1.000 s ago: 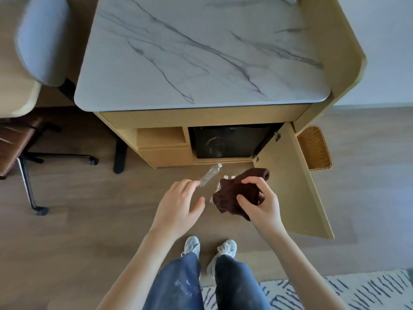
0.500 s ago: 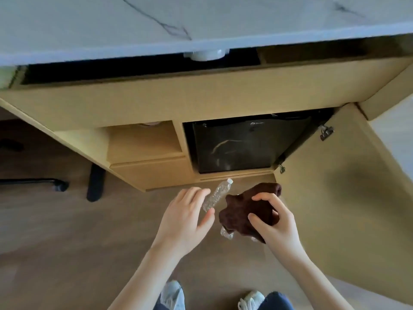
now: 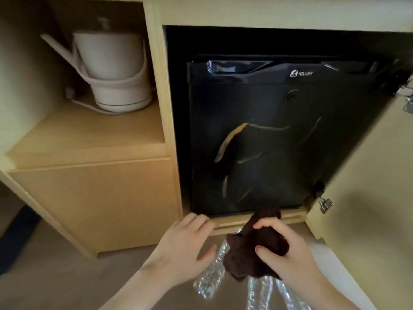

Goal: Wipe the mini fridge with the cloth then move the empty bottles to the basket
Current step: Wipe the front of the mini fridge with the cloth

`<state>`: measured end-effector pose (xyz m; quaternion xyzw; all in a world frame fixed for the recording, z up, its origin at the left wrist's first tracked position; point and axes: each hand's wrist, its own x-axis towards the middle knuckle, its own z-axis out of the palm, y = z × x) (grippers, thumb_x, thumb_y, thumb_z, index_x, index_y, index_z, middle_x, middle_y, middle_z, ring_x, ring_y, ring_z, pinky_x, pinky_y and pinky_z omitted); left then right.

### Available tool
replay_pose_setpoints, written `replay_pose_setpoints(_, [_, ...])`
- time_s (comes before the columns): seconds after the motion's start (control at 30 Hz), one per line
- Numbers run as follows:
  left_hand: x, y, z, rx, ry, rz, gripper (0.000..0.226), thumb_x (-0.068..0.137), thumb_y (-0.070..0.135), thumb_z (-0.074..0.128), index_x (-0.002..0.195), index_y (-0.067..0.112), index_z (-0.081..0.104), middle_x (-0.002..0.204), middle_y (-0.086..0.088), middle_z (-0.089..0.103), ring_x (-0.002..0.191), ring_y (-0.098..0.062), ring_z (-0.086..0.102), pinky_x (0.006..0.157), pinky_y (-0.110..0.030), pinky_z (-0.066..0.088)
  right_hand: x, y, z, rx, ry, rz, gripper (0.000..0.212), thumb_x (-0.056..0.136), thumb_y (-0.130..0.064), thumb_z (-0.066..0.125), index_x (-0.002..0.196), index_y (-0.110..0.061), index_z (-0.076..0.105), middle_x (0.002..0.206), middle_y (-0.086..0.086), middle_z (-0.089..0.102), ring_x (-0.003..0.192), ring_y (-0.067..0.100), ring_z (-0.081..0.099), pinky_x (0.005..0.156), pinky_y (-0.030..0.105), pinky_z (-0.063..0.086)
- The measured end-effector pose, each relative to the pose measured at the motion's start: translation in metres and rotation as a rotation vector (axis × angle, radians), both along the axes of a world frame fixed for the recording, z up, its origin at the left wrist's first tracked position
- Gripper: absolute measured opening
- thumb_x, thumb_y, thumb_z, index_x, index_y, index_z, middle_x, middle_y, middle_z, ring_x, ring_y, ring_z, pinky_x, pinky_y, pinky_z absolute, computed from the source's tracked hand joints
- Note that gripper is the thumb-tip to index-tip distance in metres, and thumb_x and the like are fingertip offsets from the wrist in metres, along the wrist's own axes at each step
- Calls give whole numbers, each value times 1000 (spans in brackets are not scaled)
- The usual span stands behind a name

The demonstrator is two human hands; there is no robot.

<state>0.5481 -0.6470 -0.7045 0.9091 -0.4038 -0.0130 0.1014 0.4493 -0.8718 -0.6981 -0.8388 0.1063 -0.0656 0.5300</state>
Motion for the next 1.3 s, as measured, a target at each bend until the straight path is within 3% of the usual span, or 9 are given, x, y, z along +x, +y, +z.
replay_pose_setpoints(0.17, [16,-10,35,-140,-87,-23,58,93,52,29,144,30,43,131,17,48,124,-5,42,103,-23,39,15,-10,32,-25,-118,-23,48,79,-1,71,111,-37,64,98,-13,68,89,7,65,76,22,53])
replay_pose_setpoints(0.33, [40,-20,109,-276,-256,-46,50,94,46,39,137,25,52,128,16,52,121,-1,41,99,-19,40,31,-19,102,-42,-315,-47,48,81,-3,71,116,-36,64,101,-17,67,90,3,65,67,12,52])
replay_pose_setpoints(0.47, [68,-26,157,-385,-487,-63,47,91,38,50,133,19,56,130,10,55,126,-6,45,106,-22,39,56,-26,143,31,-478,-55,44,83,0,66,114,-31,66,86,0,65,73,27,65,59,48,58])
replay_pose_setpoints(0.53, [83,-32,175,-422,-609,-45,51,89,36,54,137,17,54,140,6,51,135,-12,41,116,-25,29,75,-28,160,0,-577,-47,42,83,-5,66,113,-33,66,83,8,63,74,37,63,60,54,56])
replay_pose_setpoints(0.63, [101,-41,189,-431,-709,24,60,86,28,62,143,16,48,153,1,39,145,-19,30,122,-35,18,105,-26,171,-99,-696,-98,47,85,-11,66,118,-43,57,86,-1,66,70,24,67,61,42,60])
replay_pose_setpoints(0.77, [113,-52,187,-502,-707,137,67,84,19,69,146,14,44,157,-2,34,147,-22,26,120,-35,19,137,-16,152,8,-846,-271,59,85,-13,76,124,-43,43,97,-12,66,89,7,70,76,28,61])
replay_pose_setpoints(0.9, [121,-55,179,-554,-747,126,63,83,9,70,142,10,49,154,-2,39,145,-21,31,116,-33,27,156,-15,131,-33,-997,-465,51,84,-27,78,128,-37,54,109,-21,59,106,1,62,89,16,53])
replay_pose_setpoints(0.97, [124,-53,173,-551,-779,107,63,83,7,69,143,9,49,153,-2,40,146,-20,30,118,-32,26,163,-16,123,-139,-1040,-572,49,81,-40,75,127,-36,60,116,-14,47,110,1,52,92,11,46])
replay_pose_setpoints(1.3, [141,-16,134,-279,-1130,79,62,92,36,53,149,15,41,159,3,33,149,-24,25,123,-46,13,202,20,113,-90,-1177,-695,46,78,-25,85,120,-18,68,124,-1,45,112,21,52,91,34,54])
